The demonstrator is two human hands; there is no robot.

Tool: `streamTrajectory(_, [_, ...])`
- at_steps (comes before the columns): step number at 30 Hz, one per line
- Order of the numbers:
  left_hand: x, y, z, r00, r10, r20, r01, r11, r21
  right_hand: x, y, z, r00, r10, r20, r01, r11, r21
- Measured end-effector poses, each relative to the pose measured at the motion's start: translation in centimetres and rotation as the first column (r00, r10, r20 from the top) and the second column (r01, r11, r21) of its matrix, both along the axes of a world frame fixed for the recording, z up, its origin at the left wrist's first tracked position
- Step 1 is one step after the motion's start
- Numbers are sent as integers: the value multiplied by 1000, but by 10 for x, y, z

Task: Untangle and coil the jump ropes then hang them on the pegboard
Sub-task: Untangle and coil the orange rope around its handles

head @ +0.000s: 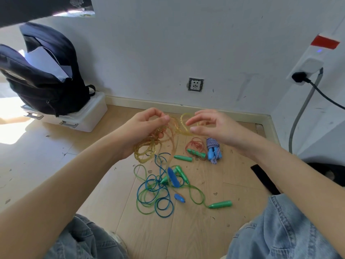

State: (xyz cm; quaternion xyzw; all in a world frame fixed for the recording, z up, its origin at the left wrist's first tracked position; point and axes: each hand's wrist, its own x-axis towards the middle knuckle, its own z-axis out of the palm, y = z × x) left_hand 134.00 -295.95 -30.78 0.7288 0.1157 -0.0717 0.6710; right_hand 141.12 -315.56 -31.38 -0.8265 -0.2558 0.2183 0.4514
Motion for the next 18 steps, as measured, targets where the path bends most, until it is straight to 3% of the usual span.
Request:
streamTrajectory(6, [-1, -8, 0, 988, -134, 77, 135, 991, -16, -9, 17, 0, 991, 21, 131, -20, 1000, -10])
streamTrajectory(10, [3, 1, -1, 987, -153, 49, 152, 988, 20, -5, 13, 2, 998, -61, -2, 60, 982, 178])
streamTrajectory(13, [6, 4, -4, 993, -111, 25, 104, 974, 201, 1, 6, 1, 989, -141, -41, 146, 969, 197])
streamTrajectory(18, [7, 4, -6, 997, -72, 2, 69, 962, 266, 2, 5, -4, 977, -176, -122, 201, 951, 235])
